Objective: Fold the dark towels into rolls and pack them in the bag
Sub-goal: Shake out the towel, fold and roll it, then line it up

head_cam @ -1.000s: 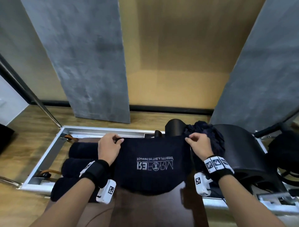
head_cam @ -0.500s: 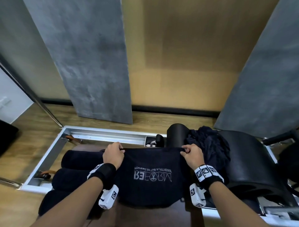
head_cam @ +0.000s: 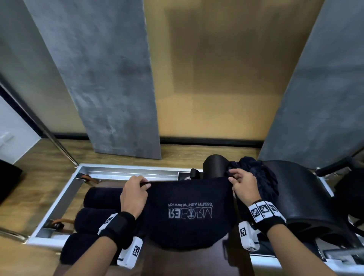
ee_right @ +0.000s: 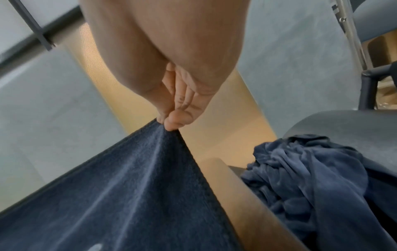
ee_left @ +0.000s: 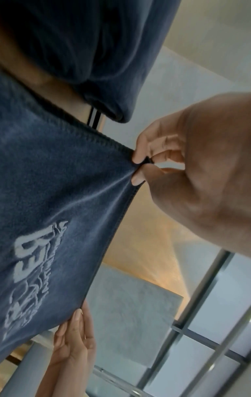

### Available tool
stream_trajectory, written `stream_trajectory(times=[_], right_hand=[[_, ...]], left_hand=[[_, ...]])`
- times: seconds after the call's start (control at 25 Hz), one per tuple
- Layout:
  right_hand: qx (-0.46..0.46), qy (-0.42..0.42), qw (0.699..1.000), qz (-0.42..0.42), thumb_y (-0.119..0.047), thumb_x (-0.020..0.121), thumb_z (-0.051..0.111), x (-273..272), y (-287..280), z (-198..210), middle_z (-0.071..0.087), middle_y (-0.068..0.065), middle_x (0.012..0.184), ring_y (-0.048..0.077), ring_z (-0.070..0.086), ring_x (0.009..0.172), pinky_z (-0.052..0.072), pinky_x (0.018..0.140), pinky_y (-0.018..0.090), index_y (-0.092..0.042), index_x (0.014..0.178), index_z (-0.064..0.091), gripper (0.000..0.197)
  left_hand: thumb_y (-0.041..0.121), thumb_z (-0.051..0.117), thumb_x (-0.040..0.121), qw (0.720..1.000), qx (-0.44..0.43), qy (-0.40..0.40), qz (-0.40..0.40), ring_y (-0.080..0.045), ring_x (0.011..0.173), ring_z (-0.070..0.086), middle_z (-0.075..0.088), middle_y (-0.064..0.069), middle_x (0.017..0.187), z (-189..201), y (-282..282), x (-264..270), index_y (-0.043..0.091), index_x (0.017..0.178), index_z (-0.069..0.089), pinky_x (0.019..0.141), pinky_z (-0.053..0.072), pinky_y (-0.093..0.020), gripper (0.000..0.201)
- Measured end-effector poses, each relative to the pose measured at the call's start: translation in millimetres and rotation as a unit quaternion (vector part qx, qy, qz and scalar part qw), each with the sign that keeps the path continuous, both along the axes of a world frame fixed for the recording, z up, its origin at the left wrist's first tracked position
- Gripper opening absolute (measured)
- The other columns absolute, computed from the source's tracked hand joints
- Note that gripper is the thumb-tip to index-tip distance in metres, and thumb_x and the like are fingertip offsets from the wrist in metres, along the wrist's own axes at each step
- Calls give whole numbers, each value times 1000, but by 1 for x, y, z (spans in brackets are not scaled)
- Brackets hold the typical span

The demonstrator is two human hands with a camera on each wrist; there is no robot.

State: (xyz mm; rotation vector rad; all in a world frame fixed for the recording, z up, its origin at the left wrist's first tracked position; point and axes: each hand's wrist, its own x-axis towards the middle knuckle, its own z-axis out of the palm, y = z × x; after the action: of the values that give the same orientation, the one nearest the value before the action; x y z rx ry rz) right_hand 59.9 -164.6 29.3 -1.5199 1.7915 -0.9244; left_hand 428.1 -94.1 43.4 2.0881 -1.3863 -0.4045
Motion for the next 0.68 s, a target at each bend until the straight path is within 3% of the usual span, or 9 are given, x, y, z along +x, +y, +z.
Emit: stream_trajectory(times=[0.04,0.12,0.16,0.28,0.36,0.4,0.48,0.56,0.68], right_hand=[[-10,7,1000,7,-2,94,72,-2,5,8,72,2,83,21,69,73,59,78,37,-11,110,79,19],[-26,30,999,26,-1,94,72,-6,23,30,69,-9,70,7,65,67,51,71,23,-12,100,82,16],[-31,33,998,32,-1,95,71,-8,33,43,67,-12,63,4,63,63,48,67,20,-14,92,81,16],[-64,18,998,16,-2,97,68,-9,64,82,67,-1,54,8,63,51,52,61,26,-15,85,74,19],[-97,-24,995,-7,-1,100,63,-6,85,106,70,9,57,17,67,50,54,56,29,-13,88,70,19],[-109,-60,992,-12,1,101,59,-4,93,116,70,15,61,24,69,51,55,53,30,-10,89,68,19],[-128,-139,982,-12,4,103,54,1,115,133,67,24,69,32,71,51,57,49,32,-4,92,64,17],[-170,-186,967,-27,5,103,55,2,136,149,66,18,64,32,70,50,56,46,30,-3,93,64,15],[-185,-161,969,-14,1,102,59,-2,160,168,62,13,55,23,54,35,41,37,24,-10,87,69,21]], left_hand=[[21,77,95,1000,-13,-1,-3,-17,92,62,64,11,96,3,8,3,26,87,67,72,42,-35,13],[26,80,92,999,-40,-11,-15,-12,85,58,60,14,91,14,26,11,29,84,67,69,42,-35,16],[27,82,91,999,-51,-9,-18,-9,82,57,58,15,89,22,35,15,31,82,66,67,41,-34,19],[28,85,86,995,-95,24,-29,0,77,61,62,18,90,53,59,27,34,77,65,63,42,-32,23],[24,86,86,989,-120,75,-48,-4,71,66,71,18,87,75,72,32,33,79,70,66,50,-35,19],[18,84,87,983,-133,115,-55,-14,63,69,74,12,83,84,75,32,30,80,72,63,53,-34,18],[4,76,93,963,-157,212,-61,-27,51,72,77,-4,79,103,87,32,19,84,72,42,48,-25,19],[-2,71,96,938,-190,281,-75,-31,52,73,76,-12,77,121,100,34,14,87,71,35,43,-22,18],[1,69,99,916,-251,288,-120,-26,53,71,71,-14,66,144,122,36,18,96,75,43,56,-30,18]])
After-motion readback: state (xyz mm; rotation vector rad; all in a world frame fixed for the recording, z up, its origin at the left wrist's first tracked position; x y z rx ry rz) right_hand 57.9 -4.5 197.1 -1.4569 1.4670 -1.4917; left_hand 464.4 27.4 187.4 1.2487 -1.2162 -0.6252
